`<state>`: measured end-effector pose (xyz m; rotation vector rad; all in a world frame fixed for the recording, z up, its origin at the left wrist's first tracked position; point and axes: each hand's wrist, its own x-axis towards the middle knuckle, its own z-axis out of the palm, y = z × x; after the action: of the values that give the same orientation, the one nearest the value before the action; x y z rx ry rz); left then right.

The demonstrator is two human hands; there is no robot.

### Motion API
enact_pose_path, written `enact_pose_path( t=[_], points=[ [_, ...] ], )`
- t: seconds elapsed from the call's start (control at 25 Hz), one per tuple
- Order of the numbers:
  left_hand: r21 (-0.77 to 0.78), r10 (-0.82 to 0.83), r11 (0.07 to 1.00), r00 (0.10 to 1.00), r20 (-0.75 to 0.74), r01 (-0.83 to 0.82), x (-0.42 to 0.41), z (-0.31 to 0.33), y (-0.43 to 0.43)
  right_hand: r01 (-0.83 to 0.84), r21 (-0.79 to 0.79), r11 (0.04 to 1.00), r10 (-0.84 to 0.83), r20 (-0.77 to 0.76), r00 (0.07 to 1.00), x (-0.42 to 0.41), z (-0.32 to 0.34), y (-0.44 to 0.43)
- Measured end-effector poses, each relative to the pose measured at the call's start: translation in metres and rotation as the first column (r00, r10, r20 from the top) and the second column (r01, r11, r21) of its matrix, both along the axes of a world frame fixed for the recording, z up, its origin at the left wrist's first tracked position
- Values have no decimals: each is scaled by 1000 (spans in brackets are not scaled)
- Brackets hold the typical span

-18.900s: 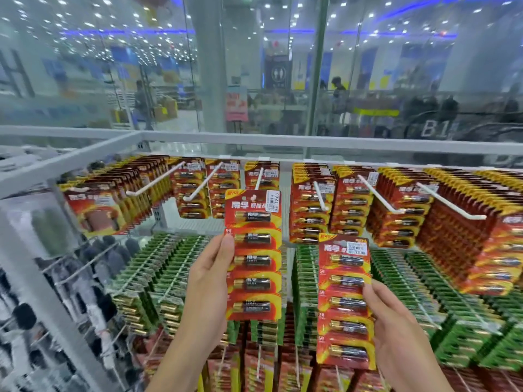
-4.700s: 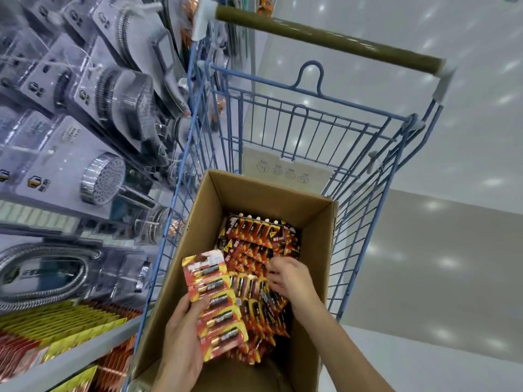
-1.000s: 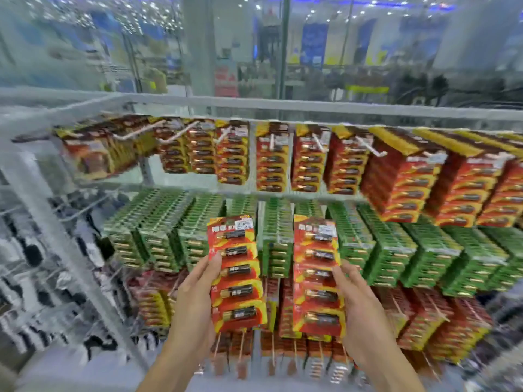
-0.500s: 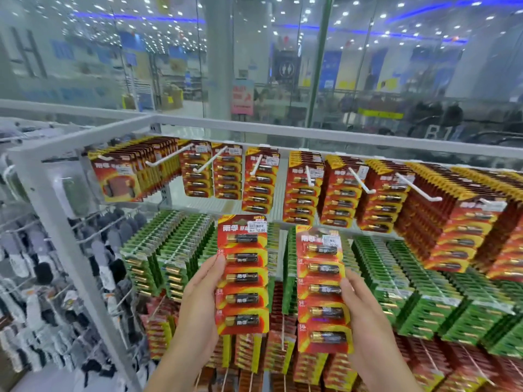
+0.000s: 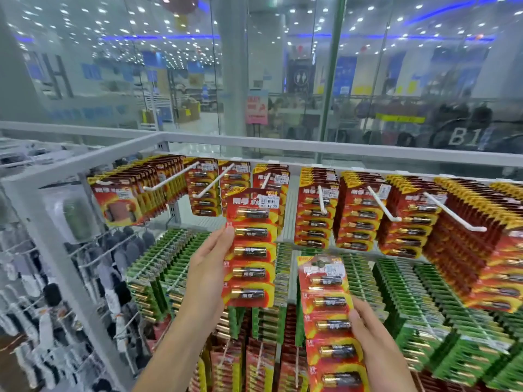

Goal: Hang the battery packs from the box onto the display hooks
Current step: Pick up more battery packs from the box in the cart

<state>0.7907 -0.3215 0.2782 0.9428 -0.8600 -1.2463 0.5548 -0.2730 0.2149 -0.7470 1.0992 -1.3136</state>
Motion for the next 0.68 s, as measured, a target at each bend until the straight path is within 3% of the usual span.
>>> enact_pose_path(
  t=[0.4, 0.68],
  points=[
    [80, -32, 996, 998, 49, 28, -7, -8, -46, 93, 86, 992, -98, 63, 993, 0, 23, -2],
    [45, 66, 996, 989, 133, -72, -19, -12, -138, 309, -90, 947, -312, -20, 950, -25, 53, 14]
  ],
)
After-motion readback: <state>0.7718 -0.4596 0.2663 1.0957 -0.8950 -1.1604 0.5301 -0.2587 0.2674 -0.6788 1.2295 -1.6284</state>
